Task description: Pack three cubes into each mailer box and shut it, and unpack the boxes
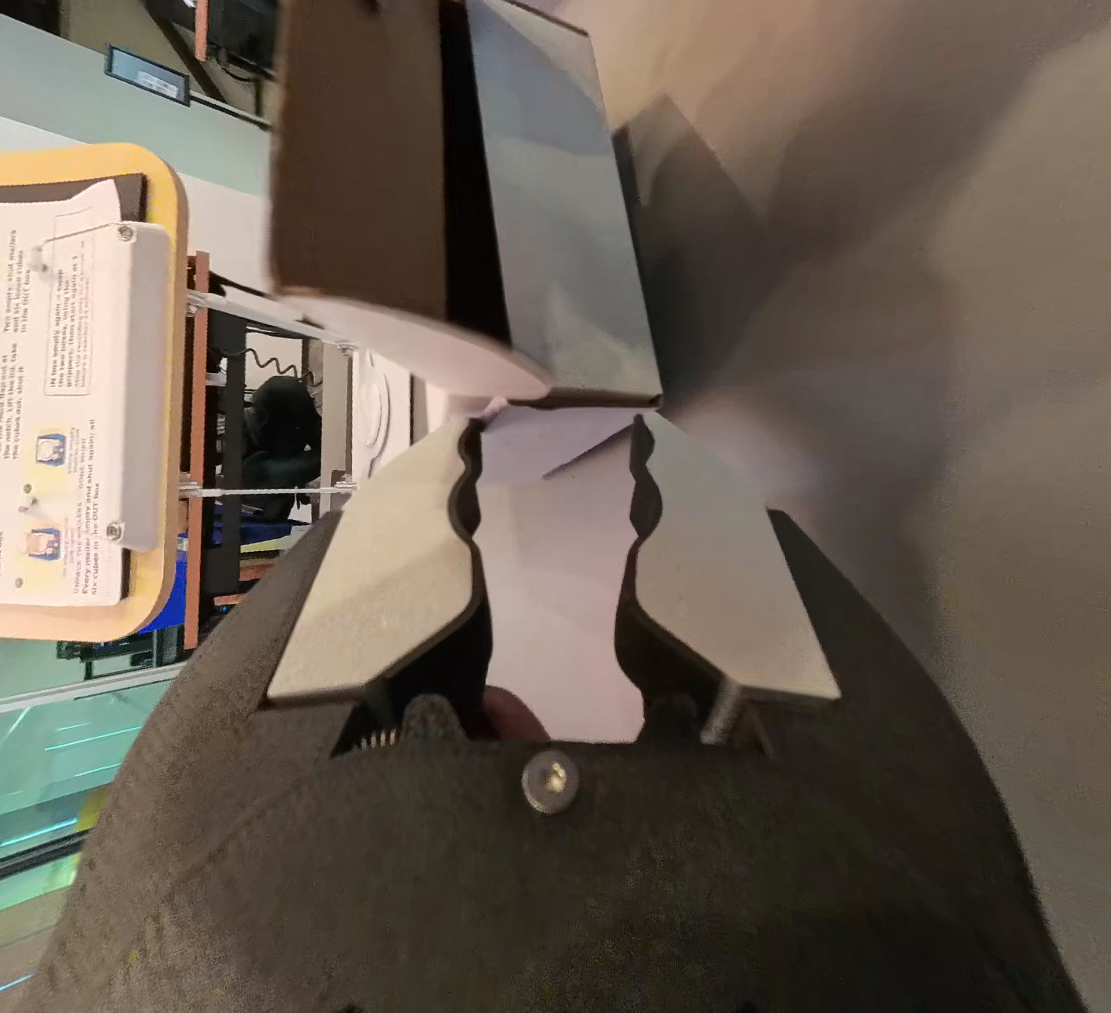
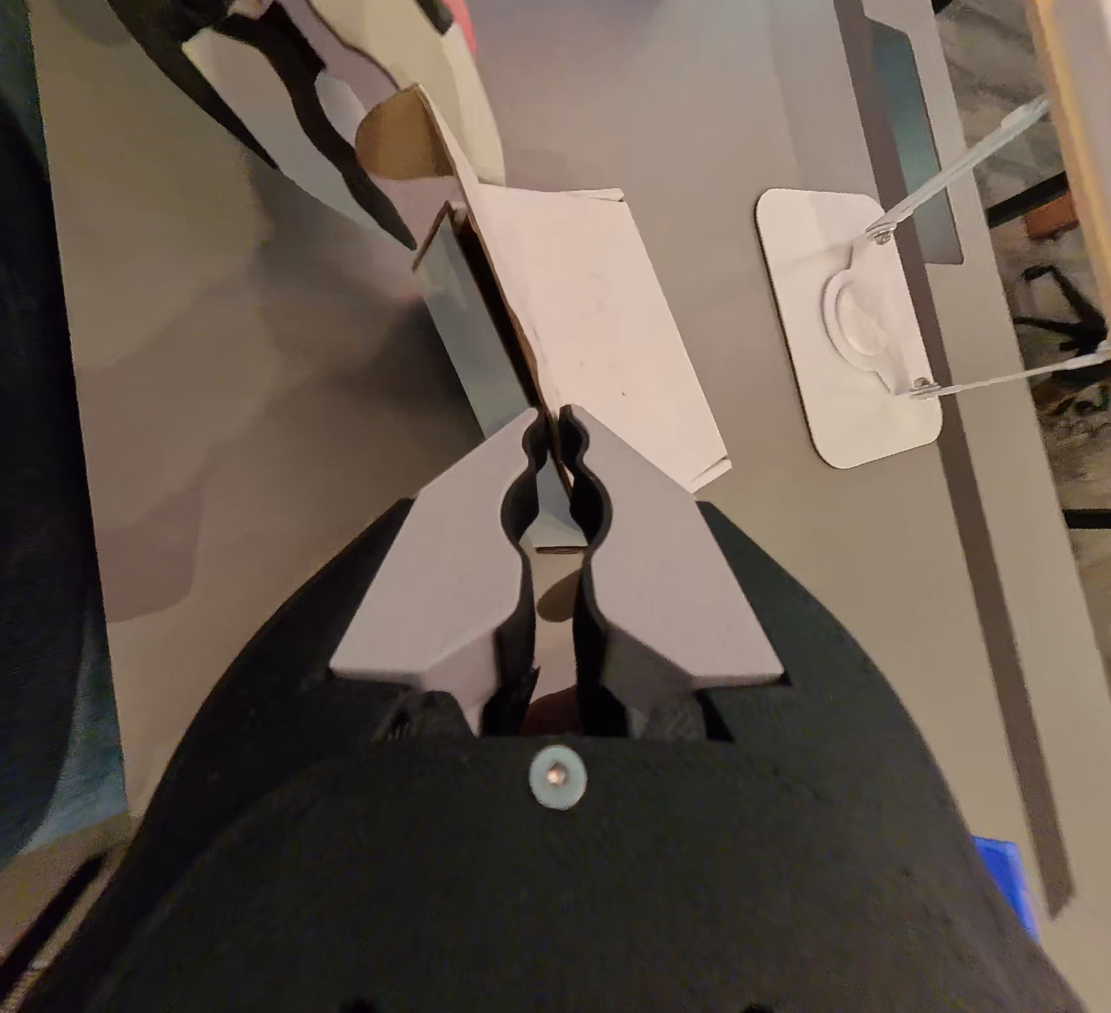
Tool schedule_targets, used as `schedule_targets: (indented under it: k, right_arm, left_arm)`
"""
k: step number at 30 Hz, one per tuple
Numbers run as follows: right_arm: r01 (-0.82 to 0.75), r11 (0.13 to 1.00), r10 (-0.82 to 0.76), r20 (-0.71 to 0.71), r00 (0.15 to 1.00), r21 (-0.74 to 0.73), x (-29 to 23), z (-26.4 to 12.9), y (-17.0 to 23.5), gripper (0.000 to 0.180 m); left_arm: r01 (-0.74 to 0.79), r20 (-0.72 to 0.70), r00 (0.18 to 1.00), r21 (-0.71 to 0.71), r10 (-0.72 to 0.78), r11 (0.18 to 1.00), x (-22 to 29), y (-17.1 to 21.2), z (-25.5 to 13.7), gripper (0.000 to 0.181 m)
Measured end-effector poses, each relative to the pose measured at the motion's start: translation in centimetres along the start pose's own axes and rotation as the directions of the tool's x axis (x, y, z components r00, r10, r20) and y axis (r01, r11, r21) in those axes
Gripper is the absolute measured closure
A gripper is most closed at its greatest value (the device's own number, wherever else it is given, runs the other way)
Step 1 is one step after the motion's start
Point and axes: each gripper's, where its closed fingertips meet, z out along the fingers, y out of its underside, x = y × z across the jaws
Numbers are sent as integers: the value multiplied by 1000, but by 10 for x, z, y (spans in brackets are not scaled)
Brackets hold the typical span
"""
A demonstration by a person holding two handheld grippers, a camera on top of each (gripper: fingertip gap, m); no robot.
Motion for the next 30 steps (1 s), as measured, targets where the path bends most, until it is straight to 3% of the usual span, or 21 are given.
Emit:
schedule_targets:
  k: [10, 18, 23, 30]
  right_arm:
    - [-7, 1000, 7, 5, 1000, -28, 15, -2, -9, 179]
    - [-24, 997, 20, -57, 998, -71, 68, -10, -35, 178]
    - [88, 986, -117, -213, 970, -141, 113, 4, -48, 178]
    - [194, 934, -295, -338, 894, -302, 157, 50, -24, 180]
  left_arm:
    - [-86, -23, 996, -39, 85, 996, 12, 2, 8, 135]
    - [-106, -33, 994, -51, 104, 993, 9, 1, 10, 140]
    - [-113, -34, 993, -56, 111, 992, 6, 2, 11, 143]
    - [-113, -37, 993, -58, 111, 992, 4, 5, 10, 145]
